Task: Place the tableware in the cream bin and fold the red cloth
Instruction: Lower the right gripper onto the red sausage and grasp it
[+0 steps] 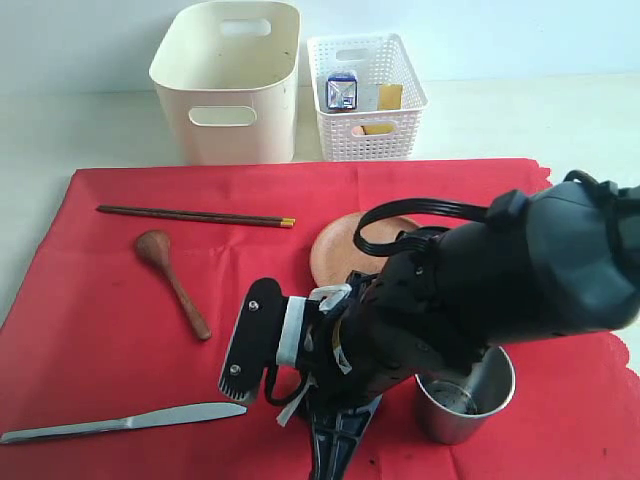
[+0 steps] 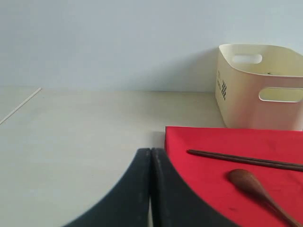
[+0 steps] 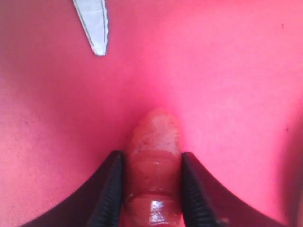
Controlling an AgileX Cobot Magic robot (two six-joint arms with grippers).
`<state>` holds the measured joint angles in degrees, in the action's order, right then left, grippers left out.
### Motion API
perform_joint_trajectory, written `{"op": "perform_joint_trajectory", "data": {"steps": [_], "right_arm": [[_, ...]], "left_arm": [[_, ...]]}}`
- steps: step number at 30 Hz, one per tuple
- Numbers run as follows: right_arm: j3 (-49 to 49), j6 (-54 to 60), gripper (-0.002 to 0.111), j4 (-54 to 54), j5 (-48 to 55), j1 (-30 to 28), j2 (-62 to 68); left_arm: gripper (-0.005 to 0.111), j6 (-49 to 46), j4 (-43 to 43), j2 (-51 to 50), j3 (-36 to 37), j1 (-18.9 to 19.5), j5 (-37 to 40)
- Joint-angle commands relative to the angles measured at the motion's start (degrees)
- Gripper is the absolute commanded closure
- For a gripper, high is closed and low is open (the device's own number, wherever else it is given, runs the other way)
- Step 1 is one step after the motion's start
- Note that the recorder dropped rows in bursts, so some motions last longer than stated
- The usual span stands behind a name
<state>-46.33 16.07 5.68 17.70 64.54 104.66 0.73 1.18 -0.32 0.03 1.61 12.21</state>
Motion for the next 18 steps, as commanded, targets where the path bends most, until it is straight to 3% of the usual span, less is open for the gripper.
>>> {"op": "perform_joint_trajectory", "data": {"steps": [1, 3, 18], "right_arm": [[0.2, 0.5, 0.099, 0.8, -0.5, 0.1, 0.3], [0.2, 0.5, 0.109, 0.8, -0.5, 0.1, 0.0], [-6.5, 0.3, 0.108, 0.8, 0.0, 0.1, -9.5]], "left_arm": [[0.107, -0.2, -0.1, 0.3, 0.0, 0.1, -0.1], [0.107, -0.2, -0.1, 0.3, 0.0, 0.1, -0.1], [0.107, -0.2, -0.1, 0.3, 0.0, 0.1, -0.1]]}}
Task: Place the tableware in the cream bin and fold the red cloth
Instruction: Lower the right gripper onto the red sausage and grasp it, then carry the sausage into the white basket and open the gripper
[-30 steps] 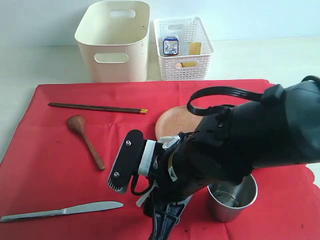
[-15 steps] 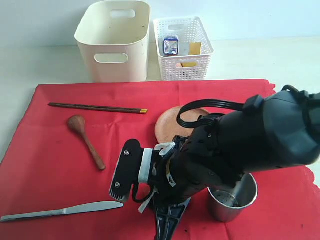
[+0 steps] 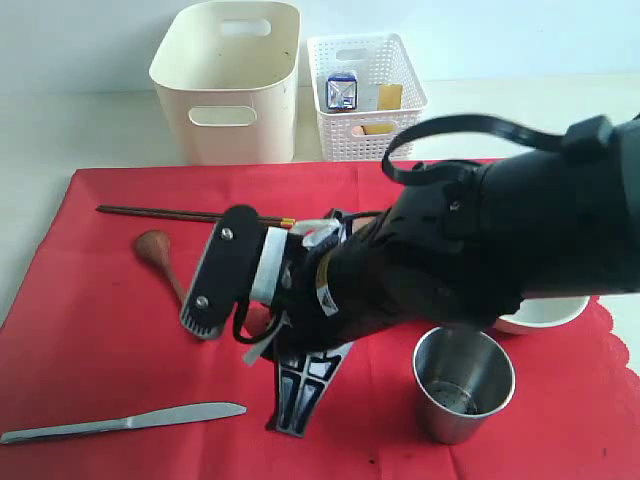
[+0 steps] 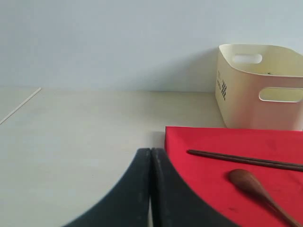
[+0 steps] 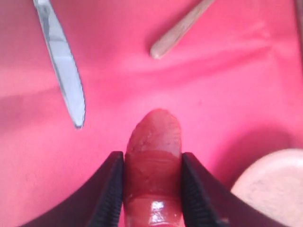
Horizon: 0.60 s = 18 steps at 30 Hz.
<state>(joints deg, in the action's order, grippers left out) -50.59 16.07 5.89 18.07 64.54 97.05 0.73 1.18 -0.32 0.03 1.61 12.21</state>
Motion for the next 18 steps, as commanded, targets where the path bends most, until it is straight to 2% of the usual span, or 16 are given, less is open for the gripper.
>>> {"op": "perform_joint_trajectory", "data": {"steps": [1, 7, 12, 18], "right_arm": [[-2.7, 0.3, 0.108, 0.8, -0.4, 0.1, -2.0], [-5.6, 0.2, 0.108, 0.6, -2.1, -3.1, -2.3], [-7.6, -3.0, 0.108, 0.2, -2.6, -8.4, -2.4], [-8.4, -7.4, 0.108, 0.2, -8.5, -14.8, -2.4]], "left_arm": [[0.107, -0.2, -0.1, 0.3, 0.0, 0.1, -0.1], [0.107, -0.2, -0.1, 0.3, 0.0, 0.1, -0.1], [0.107, -0.2, -0.1, 0.3, 0.0, 0.1, -0.1], [0.107, -0.2, -0.1, 0.3, 0.0, 0.1, -0.1]]}}
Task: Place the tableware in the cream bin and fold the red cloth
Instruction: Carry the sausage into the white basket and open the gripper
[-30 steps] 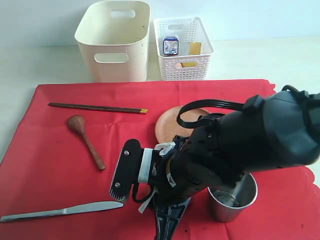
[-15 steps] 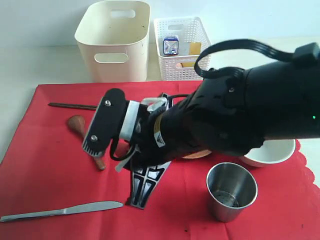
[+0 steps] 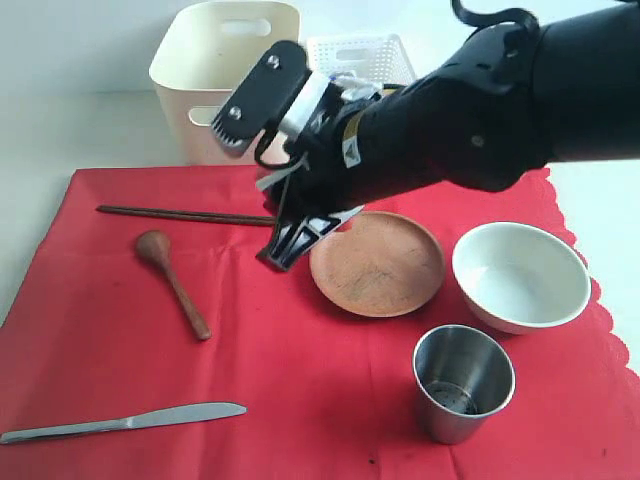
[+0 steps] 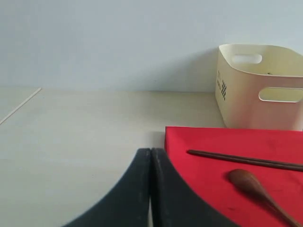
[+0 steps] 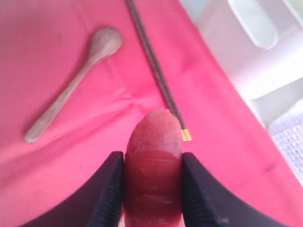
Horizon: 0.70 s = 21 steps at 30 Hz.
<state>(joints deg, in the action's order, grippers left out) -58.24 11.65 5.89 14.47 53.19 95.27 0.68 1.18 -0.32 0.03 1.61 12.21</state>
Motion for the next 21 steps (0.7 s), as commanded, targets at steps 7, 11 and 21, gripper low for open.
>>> {"op": "perform_joint_trajectory", "data": {"steps": [7, 11, 21], "right_arm": [[-0.7, -5.9, 0.108, 0.2, -9.3, -9.7, -0.6], [-0.7, -7.8, 0.108, 0.2, -11.2, -13.1, -0.5], [-0.7, -8.7, 0.108, -0.5, -14.5, -19.9, -0.1]], "left_arm": [[0.107, -0.2, -0.1, 0.3, 0.0, 0.1, -0.1], [0.107, -0.2, -0.1, 0.3, 0.0, 0.1, -0.1], [0.107, -0.2, -0.1, 0.3, 0.0, 0.1, -0.1]]}}
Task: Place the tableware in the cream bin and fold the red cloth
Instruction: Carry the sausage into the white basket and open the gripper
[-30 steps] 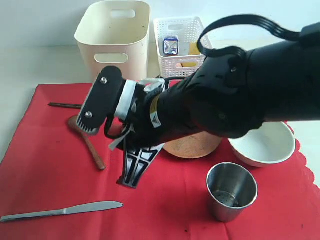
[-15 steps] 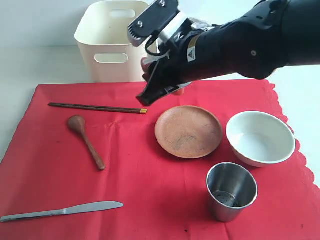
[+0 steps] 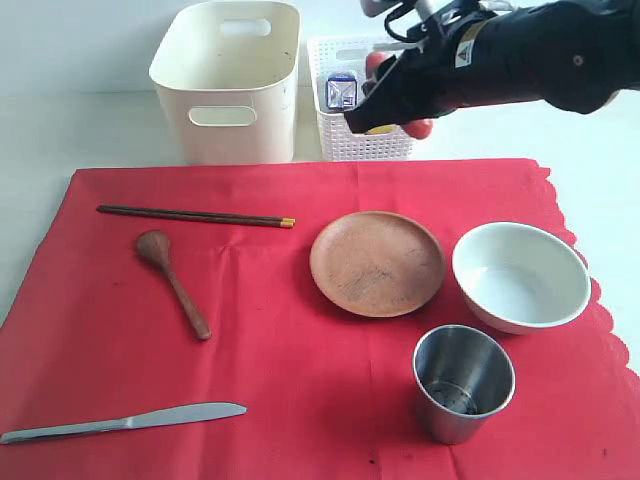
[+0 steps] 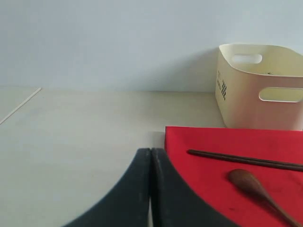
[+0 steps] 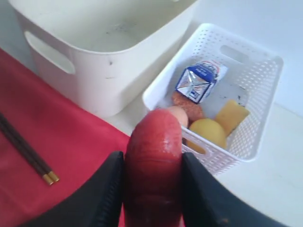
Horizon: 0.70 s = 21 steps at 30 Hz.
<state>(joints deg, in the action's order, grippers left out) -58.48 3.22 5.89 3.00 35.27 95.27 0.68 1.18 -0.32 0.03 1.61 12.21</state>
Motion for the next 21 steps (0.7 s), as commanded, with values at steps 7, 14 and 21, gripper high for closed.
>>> {"op": "perform_joint_trajectory", "data": {"steps": [7, 14, 21], "right_arm": [[-1.0, -0.5, 0.108, -1.4, -10.9, -4.0, 4.1], [-6.9, 1.7, 0.108, -0.8, -8.6, -4.0, 8.6], [-13.5, 1.5, 0.108, -1.4, -9.1, -4.1, 14.2]], "left_arm": [[0.107, -0.2, -0.1, 0.3, 0.0, 0.1, -0.1], [0.107, -0.2, -0.1, 0.3, 0.0, 0.1, -0.1], [0.107, -0.2, -0.1, 0.3, 0.0, 0.1, -0.1]]}}
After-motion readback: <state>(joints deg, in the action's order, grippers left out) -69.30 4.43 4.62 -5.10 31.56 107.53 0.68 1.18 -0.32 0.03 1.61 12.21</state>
